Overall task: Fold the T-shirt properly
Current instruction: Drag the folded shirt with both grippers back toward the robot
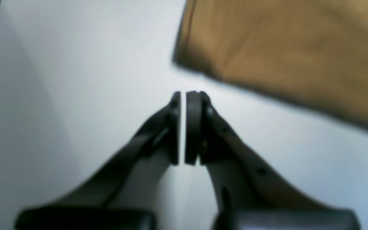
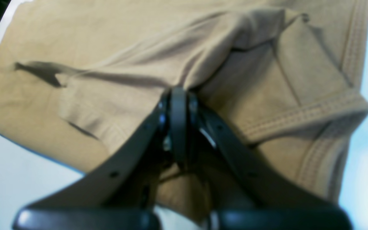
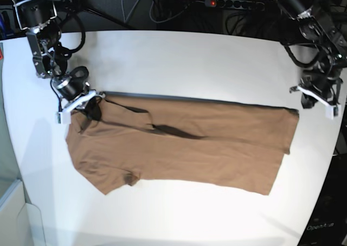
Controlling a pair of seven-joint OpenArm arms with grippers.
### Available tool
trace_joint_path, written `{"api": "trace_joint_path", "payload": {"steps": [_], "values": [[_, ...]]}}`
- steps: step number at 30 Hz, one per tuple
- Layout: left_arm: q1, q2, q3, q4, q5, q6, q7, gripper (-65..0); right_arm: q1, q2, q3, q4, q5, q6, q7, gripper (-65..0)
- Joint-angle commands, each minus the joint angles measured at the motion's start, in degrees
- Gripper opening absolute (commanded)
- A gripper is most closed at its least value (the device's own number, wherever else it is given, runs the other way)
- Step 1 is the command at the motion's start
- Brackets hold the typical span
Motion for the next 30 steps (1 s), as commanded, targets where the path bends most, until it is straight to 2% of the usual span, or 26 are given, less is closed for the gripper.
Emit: {"api": "trace_joint_path", "payload": {"steps": [1,5,8,11,16,23,30], "values": [[-2.1,-1.2,0.0,1.1,-0.2,-0.1,-1.3,-62.6,-0.8,0.9,-0.4,-0.7,-2.6,-3.1,-5.9,-64.6],[-8.0,-1.1,0.7,-0.2,5.2,-0.1,-1.3,-62.6,-0.8,0.9,-0.4,-0.7,-2.6,-3.1,-5.9,-64.6],[-12.7,-1.1,2.3,-5.9,11.2,-0.1,-1.7,-62.6,-0.1,0.8,-0.4,-0.7,-2.6,-3.1,-5.9,-64.6],[-14.4,-1.0,2.8,-12.5,13.9,-0.1,-2.1,-62.6,0.0,0.8,-0.4,-0.7,-2.6,-3.1,-6.0,-64.6],[-15.1,-1.1,3.0,-19.0,14.4,-0.1,-8.0,-62.6,0.0,0.7,-0.5,-0.7,-2.6,-3.1,-6.0,-64.6],[-14.8,-2.3,2.6,-25.9,14.4,-0.1,-11.7,-62.7,-0.2,0.8,-0.5,-0.8,-2.6,-3.1,-6.0,-64.6],[-11.4,-2.5,2.6,-27.3,14.4,-0.1,-10.4,-62.7,-1.8,0.8,-0.4,-0.7,-2.6,-3.1,-6.0,-64.6]]}}
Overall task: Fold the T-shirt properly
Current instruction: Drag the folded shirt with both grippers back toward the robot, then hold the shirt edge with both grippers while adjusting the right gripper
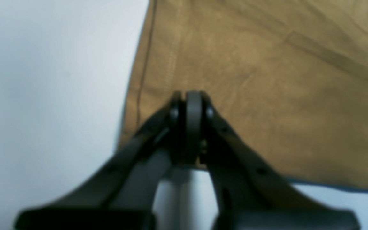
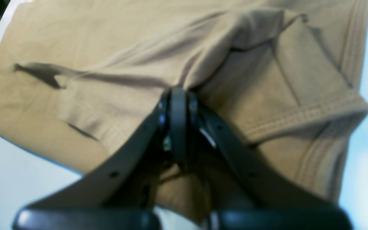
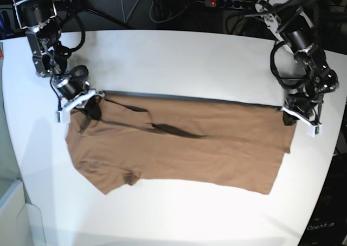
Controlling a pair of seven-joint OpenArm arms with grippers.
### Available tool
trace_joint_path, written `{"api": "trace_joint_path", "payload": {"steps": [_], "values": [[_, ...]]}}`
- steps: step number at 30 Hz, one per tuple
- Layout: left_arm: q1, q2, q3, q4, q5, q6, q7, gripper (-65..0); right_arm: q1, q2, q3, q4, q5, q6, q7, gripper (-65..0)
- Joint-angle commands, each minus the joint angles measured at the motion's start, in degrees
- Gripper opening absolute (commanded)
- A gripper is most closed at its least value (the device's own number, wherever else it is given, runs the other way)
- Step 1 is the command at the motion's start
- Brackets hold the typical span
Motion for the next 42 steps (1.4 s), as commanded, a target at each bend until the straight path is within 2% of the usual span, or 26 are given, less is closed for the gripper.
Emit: {"api": "trace_joint_path", "payload": {"steps": [1,4,10,21,27,42], "values": [[1.1,-0.5,0.0,0.3,2.3,0.3,4.0,-62.7,-1.3,0.7,-0.3,-0.8,-2.7,-3.3,-6.7,-64.6],[2.9,-0.5,0.0,0.3,1.8,0.3,6.9,-62.7,-1.4,0.7,-0.3,-1.0,-2.7,-3.3,-6.7,-64.6],[7.8,0.2,-0.1,2.1,1.7,0.3,7.2,-62.7,-2.6,0.8,-0.3,-0.9,-2.7,-3.3,-6.7,-64.6],[18.6,5.2,-0.2,15.2,1.7,0.3,7.2,-62.7,-5.7,0.9,-0.2,-0.7,-2.7,-3.3,-6.4,-64.7],[20.5,5.1,-0.2,16.2,1.7,0.3,7.2,-62.7,-10.2,1.4,-0.2,-0.7,-2.7,-3.3,0.8,-64.7],[23.2,5.2,-0.2,17.1,1.7,0.3,7.2,-62.7,-20.5,2.3,-0.2,-0.7,-2.7,-3.3,11.7,-64.7]]}}
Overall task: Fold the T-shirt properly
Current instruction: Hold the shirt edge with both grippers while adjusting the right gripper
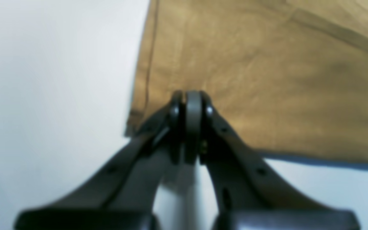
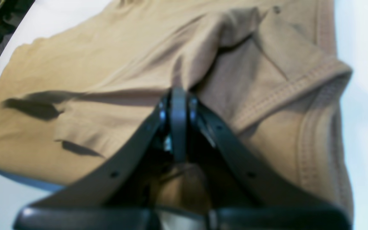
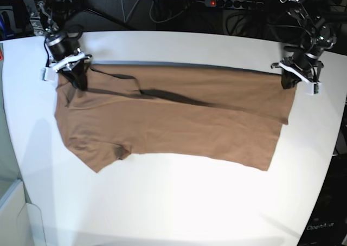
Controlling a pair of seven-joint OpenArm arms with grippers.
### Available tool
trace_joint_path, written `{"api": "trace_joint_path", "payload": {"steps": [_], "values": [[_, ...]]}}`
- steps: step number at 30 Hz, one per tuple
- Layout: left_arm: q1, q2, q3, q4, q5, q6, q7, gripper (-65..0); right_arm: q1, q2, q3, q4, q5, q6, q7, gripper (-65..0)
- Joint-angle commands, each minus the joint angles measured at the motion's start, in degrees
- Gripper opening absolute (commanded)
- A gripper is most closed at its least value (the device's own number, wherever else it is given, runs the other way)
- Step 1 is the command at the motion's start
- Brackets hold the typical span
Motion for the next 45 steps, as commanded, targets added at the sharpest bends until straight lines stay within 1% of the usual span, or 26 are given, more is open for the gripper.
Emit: {"api": "trace_joint_path", "payload": {"steps": [1,4,8,13,19,25,34,37,39,42,45], "values": [[2.6,0.2,-0.1,-0.9,7.3,1.7,9.2,-62.7,-3.5,0.0,-0.8,-2.3,-1.5,-5.4,-11.3,-64.7],[3.1,0.2,-0.1,-0.2,7.3,1.7,9.1,-62.7,-5.0,0.0,-0.8,-2.3,-1.5,-5.4,-9.2,-64.7],[4.3,0.2,-0.2,0.2,7.3,1.7,9.1,-62.7,-6.1,0.0,-0.9,-2.3,-1.5,-5.4,-8.0,-64.7],[4.5,1.1,-3.6,0.2,7.9,1.7,9.1,-62.7,-7.3,0.0,-0.9,-2.1,-1.5,-5.4,-5.8,-64.7],[6.0,1.2,-3.7,1.6,7.8,1.7,9.1,-62.7,-8.9,0.1,-1.0,0.0,-1.5,-5.4,-3.6,-64.7],[8.9,3.1,-3.7,5.4,7.6,1.7,8.8,-62.7,-8.6,1.0,-1.1,1.2,-1.6,-5.4,-4.0,-64.7],[8.0,3.1,-3.7,5.3,7.9,1.7,9.1,-62.7,-5.1,1.4,-1.2,1.2,-1.6,-5.4,-4.3,-64.7],[8.0,3.1,-3.7,5.3,7.9,1.7,9.1,-62.7,-4.4,2.1,-1.2,1.6,-1.6,-5.4,-4.1,-64.7],[8.1,3.1,-3.7,5.3,7.9,1.7,9.1,-62.7,-3.9,2.2,-1.2,2.9,-1.6,-5.4,-4.1,-64.7],[8.2,2.9,-3.7,5.3,7.9,1.7,9.1,-62.7,-3.9,3.6,-1.1,5.6,-1.6,-5.4,-4.2,-64.6],[8.4,2.8,-3.7,5.3,7.9,1.7,9.1,-62.7,-3.9,3.9,-1.0,7.8,-1.6,-5.4,-4.2,-64.3]]}}
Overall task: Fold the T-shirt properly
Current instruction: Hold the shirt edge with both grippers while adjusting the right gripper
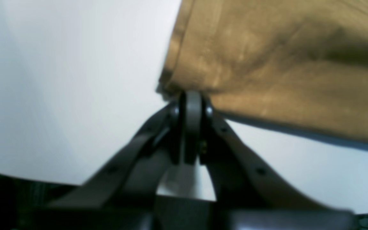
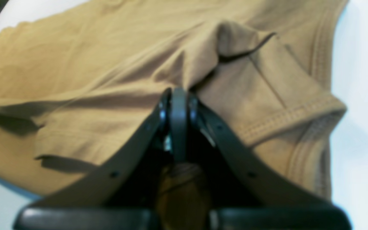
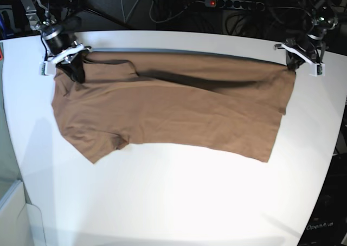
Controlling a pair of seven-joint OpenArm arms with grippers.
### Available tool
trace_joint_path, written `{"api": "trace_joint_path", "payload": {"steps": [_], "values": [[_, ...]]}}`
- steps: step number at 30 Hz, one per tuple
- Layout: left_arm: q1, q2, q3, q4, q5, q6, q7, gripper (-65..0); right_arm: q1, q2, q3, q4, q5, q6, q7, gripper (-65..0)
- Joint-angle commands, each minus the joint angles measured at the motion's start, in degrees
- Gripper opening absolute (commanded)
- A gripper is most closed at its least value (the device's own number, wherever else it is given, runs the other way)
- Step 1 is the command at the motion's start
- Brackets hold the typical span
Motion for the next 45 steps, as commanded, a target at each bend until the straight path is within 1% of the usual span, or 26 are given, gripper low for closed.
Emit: {"api": "trace_joint_path", "payload": {"steps": [1,7,9,13,19,23,27,28,31,36,39,42,45], "values": [[1.5,0.1,0.0,-1.1,6.9,1.7,8.1,-62.7,-0.5,0.7,-0.1,0.4,-1.0,-1.0,-2.6,-64.3],[1.6,0.0,0.0,-1.1,6.9,1.7,8.0,-62.7,-0.7,0.7,-0.1,0.7,-1.0,-1.0,-2.6,-64.1],[1.6,0.0,0.0,-1.1,6.9,1.7,7.9,-62.7,-0.8,1.4,-0.2,0.7,-1.0,-1.0,-2.6,-64.0],[1.5,0.0,0.0,-1.1,6.9,1.7,7.9,-62.7,-1.3,1.5,-0.3,0.9,-1.0,-1.0,-2.3,-64.0],[1.2,0.2,0.0,-1.1,6.9,1.7,8.1,-62.7,-1.5,3.2,0.1,4.2,-1.0,-1.1,-2.2,-64.3],[1.2,0.2,0.0,-1.1,6.9,1.7,8.1,-62.7,-1.2,3.4,0.1,4.2,-1.0,-1.2,-2.5,-64.0],[1.4,0.3,0.0,-1.1,6.9,1.7,7.9,-62.7,-0.8,3.7,0.0,4.2,-1.0,-1.2,-2.6,-58.6],[1.5,0.3,0.0,-1.1,6.9,1.7,7.9,-62.7,-0.8,4.1,0.0,4.2,-1.0,-1.2,-2.6,-58.8],[1.5,0.3,0.0,-1.0,6.9,1.7,7.9,-62.7,0.0,4.3,-0.1,4.2,-1.0,-1.2,-2.7,-64.4],[1.5,0.4,-0.2,-1.0,6.9,1.7,7.9,-62.7,1.8,4.9,-0.1,4.2,-1.0,-1.2,-5.5,-64.3],[1.4,0.4,-0.2,-1.0,6.9,1.7,8.0,-62.7,2.0,5.4,0.0,4.6,-1.0,-1.2,-6.0,-64.3],[1.5,0.4,-0.2,-1.0,6.8,1.7,8.0,-62.7,2.3,5.8,-0.2,7.1,-1.0,-1.2,-6.1,-64.3],[1.4,0.4,-0.2,-1.0,6.7,1.7,8.1,-62.7,2.7,7.2,-0.2,9.2,-1.0,-1.3,-7.2,-64.3]]}}
